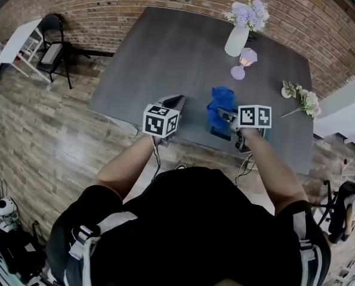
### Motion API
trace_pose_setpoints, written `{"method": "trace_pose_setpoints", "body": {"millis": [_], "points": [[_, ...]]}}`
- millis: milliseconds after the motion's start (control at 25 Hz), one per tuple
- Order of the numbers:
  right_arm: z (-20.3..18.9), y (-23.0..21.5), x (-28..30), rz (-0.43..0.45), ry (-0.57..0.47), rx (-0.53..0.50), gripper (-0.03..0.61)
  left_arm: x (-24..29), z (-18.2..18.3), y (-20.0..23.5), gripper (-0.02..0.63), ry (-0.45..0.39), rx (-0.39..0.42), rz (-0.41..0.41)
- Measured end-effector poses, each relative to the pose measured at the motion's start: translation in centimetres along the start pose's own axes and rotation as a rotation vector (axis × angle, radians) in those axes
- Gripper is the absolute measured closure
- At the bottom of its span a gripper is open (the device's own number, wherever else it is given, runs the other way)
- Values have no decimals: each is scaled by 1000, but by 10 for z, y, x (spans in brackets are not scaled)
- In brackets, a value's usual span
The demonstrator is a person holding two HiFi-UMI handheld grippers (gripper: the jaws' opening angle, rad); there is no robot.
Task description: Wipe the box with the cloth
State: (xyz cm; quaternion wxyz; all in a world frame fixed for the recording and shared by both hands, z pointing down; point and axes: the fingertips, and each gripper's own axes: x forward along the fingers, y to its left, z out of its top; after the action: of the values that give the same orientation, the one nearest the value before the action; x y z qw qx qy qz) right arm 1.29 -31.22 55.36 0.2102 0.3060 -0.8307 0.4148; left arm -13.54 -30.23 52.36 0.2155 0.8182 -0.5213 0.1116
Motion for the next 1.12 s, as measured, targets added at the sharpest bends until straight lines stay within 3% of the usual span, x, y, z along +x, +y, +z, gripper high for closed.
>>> {"method": "trace_pose_setpoints", "body": {"millis": [160,440,840,1000,1120], "points": [[7,-39,-17,31,6,122,420,12,4,-11,603,-1,-3,18],[14,-107,-69,-24,-32,195,419,55,10,-49,603,16,8,-24],[-12,-213,-190,-249,-193,367,420,119,19,-117,603,37,61,-181],[-11,-219,-219,-333,-252,378,422,118,16,-123,604,43,73,-217],[7,-188,-209,-305,-290,325,422,107,12,-113,604,46,72,-217]]}}
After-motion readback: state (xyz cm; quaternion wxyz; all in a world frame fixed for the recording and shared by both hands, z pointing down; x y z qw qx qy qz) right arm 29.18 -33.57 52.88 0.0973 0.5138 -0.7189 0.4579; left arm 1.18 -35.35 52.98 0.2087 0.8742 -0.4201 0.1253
